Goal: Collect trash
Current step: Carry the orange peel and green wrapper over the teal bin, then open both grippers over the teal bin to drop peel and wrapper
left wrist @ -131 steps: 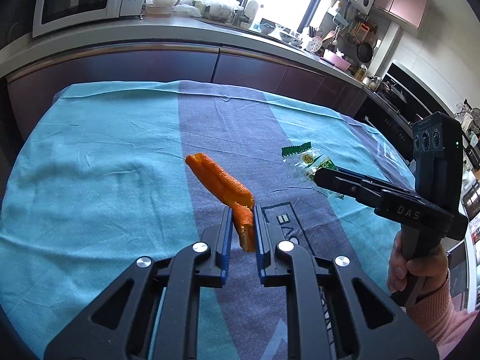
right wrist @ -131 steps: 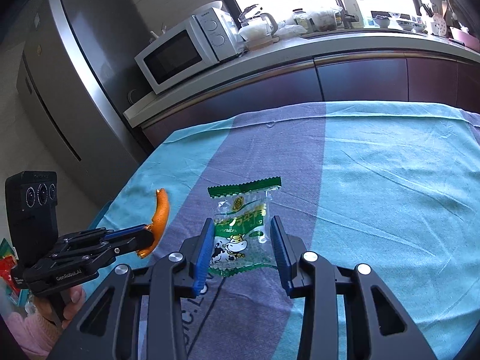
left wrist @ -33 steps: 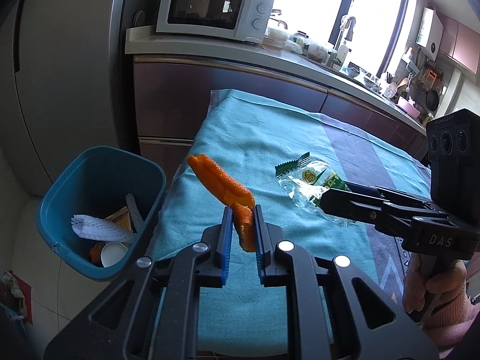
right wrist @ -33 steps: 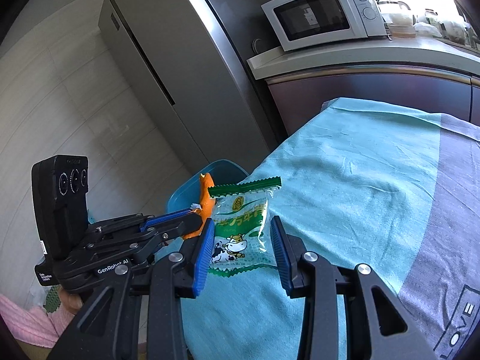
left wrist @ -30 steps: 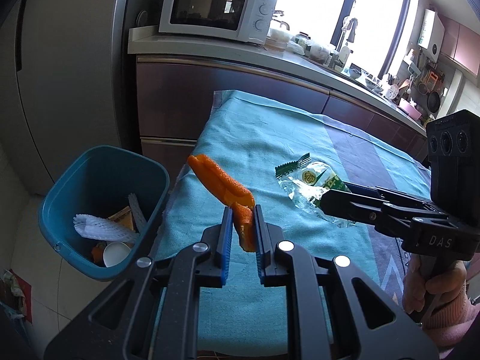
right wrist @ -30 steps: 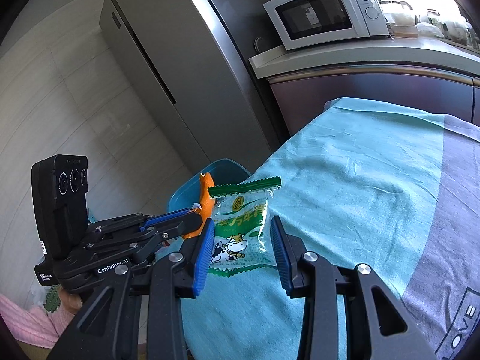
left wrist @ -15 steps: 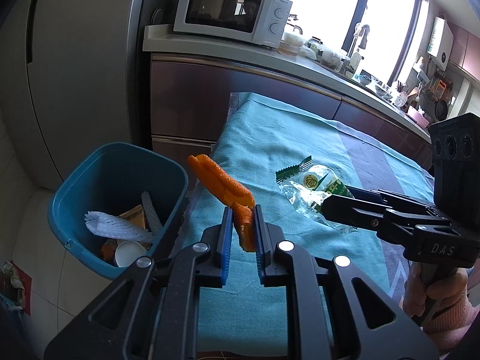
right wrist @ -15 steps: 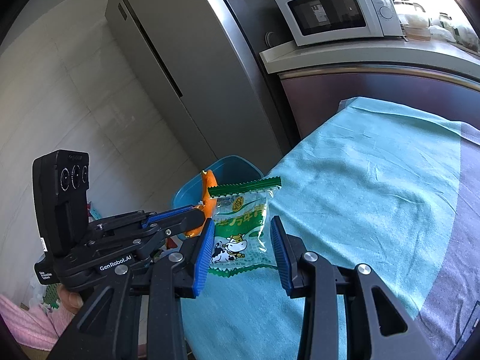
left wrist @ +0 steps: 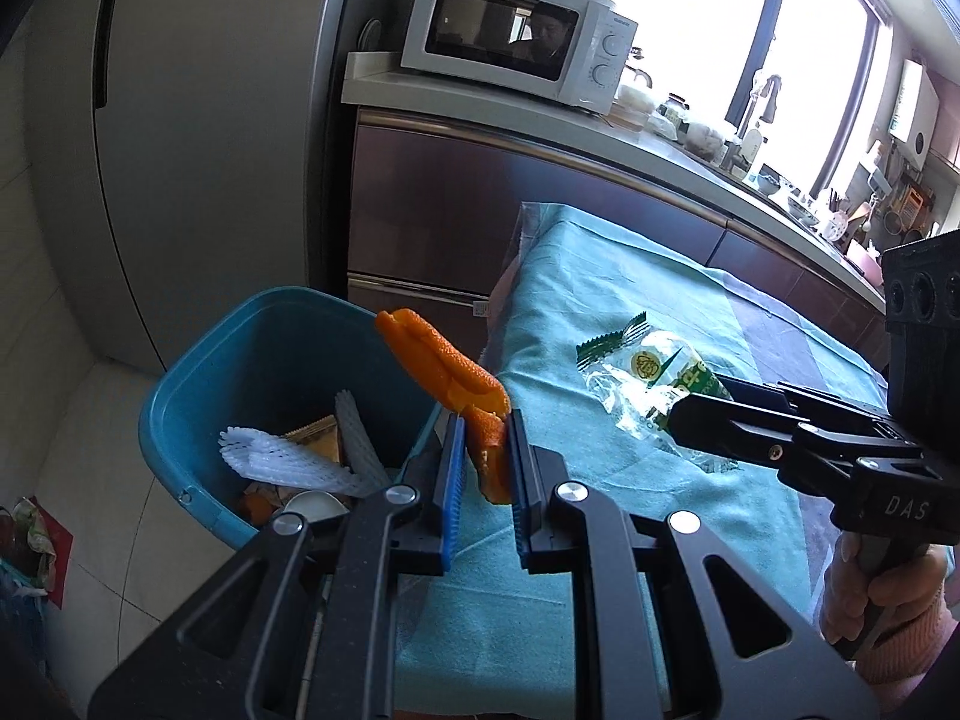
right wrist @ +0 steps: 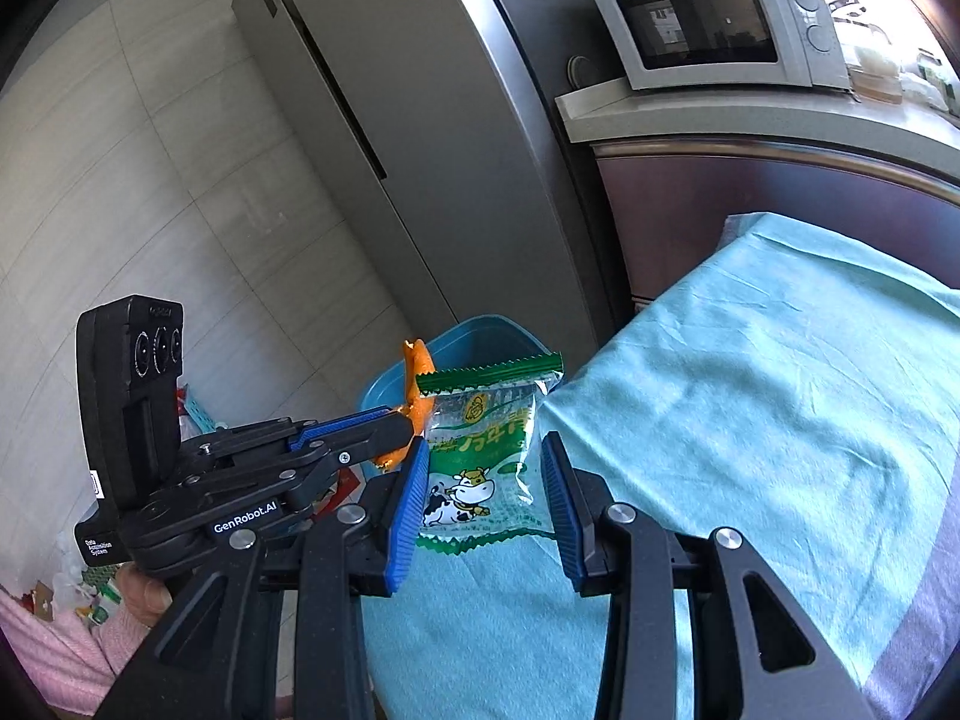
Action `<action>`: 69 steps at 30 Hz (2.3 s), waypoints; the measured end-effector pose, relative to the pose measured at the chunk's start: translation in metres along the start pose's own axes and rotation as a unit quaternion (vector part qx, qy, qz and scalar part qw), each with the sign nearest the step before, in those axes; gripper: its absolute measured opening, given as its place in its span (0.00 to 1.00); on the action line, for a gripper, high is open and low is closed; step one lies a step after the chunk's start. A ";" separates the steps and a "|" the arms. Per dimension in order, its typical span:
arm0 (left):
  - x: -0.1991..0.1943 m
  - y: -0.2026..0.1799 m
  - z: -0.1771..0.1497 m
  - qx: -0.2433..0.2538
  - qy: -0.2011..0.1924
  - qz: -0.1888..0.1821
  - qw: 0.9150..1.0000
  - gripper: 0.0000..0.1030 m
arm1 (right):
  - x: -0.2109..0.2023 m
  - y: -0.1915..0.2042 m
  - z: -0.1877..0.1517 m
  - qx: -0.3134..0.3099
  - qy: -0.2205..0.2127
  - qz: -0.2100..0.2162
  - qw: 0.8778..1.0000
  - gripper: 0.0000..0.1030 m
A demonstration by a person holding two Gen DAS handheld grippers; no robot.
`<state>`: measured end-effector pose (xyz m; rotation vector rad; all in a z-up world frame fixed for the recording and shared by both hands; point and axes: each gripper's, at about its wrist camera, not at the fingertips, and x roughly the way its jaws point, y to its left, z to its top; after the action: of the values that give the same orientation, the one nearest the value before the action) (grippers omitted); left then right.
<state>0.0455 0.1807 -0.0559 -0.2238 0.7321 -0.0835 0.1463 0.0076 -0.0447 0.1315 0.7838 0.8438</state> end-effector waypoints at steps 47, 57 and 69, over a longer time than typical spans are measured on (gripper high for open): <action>0.039 0.071 0.006 -0.059 0.025 0.086 0.994 0.14 | 0.126 0.026 0.040 -0.021 0.104 0.001 0.994 0.36; 0.049 0.078 0.006 -0.064 0.033 0.094 0.993 0.14 | 0.144 0.031 0.037 -0.025 0.124 -0.008 0.992 0.36; 0.060 0.085 0.003 -0.071 0.041 0.096 0.992 0.15 | 0.157 0.032 0.037 -0.014 0.136 -0.012 0.991 0.40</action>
<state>0.0922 0.2550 -0.1124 -0.2860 0.8384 0.1441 0.2158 0.1484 -0.0949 -0.0194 1.0260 0.8607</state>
